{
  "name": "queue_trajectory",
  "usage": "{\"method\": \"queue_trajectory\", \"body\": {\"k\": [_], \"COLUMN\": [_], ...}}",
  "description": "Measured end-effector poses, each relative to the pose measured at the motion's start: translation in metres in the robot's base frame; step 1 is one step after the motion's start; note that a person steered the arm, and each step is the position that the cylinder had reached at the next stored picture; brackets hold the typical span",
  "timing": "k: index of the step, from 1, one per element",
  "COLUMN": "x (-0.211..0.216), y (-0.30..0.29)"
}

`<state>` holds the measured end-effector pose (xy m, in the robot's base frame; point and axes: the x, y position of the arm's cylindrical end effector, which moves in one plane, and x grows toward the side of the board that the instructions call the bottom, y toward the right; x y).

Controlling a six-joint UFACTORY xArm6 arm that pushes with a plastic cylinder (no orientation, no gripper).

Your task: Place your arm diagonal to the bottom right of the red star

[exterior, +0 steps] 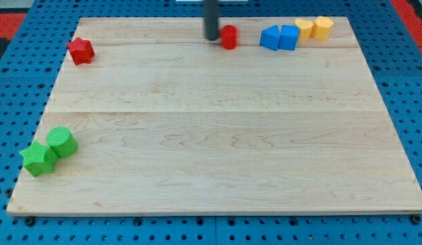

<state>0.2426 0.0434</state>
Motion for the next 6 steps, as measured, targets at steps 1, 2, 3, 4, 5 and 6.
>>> {"method": "queue_trajectory", "body": {"k": [1, 2, 3, 4, 5, 6], "x": [0.004, 0.012, 0.026, 0.038, 0.094, 0.164], "y": [0.035, -0.047, -0.115, -0.147, -0.162, -0.247]}}
